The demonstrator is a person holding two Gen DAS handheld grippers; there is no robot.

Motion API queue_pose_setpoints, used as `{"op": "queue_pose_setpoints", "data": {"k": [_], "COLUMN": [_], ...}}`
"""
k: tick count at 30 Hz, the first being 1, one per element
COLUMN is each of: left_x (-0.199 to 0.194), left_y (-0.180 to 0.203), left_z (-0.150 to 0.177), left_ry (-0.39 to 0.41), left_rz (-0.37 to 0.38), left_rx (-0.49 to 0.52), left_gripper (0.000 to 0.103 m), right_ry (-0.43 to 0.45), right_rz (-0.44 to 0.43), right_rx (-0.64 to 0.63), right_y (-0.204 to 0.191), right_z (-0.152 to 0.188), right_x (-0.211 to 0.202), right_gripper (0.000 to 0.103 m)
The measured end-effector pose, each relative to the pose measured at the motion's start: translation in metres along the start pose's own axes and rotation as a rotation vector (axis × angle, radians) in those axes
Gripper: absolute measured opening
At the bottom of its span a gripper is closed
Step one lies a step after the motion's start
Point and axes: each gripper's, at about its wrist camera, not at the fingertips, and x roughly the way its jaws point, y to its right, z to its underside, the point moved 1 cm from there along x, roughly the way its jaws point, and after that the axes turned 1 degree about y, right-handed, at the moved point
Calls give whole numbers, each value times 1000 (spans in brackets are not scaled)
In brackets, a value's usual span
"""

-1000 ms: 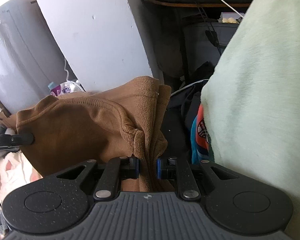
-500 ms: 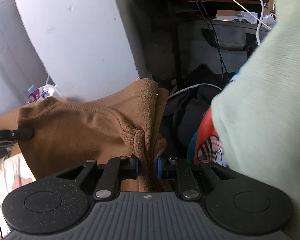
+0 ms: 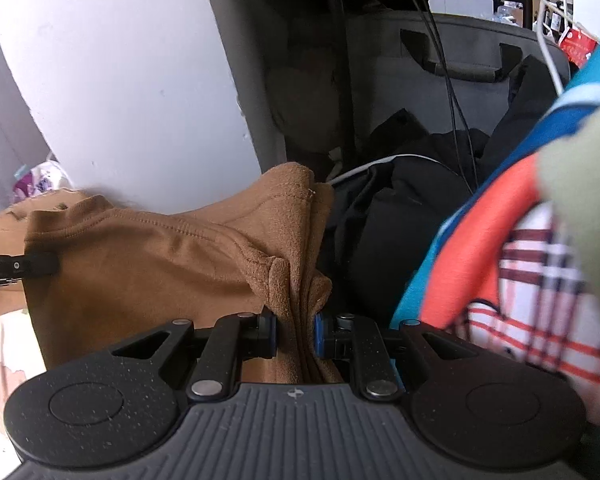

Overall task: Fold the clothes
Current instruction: 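Carry the folded shirt with both tools toward the bed edge by the cardboard, then lower the shirt onto the bed edge and open both tools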

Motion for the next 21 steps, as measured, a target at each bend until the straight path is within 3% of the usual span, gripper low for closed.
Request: {"op": "queue_pose_setpoints", "data": {"k": [9,12,18,20,21], "left_x": [33,48,61,57,54], "left_y": [-16,-19,-19,-17,-16], "left_z": [4,3,1,3,3], "left_ry": [-22,-73,-130,-123,-120], "left_rz": [-93,-136,-181,-190,-200], "left_rx": [18,38,64,98,107], "left_gripper": [5,6,13,19,29], "right_ry": [-68,-93,-145,-129,-124], "right_rz": [26,71,179,213,220], "right_rx": [-83,-161,-309,-348,-363], "right_y": [-4,-11,-24,-28,-30], "right_z": [-11,-11,-25,-33,-37], "right_x": [55,72,99,98,97], "right_gripper": [17,21,40,40,40]}}
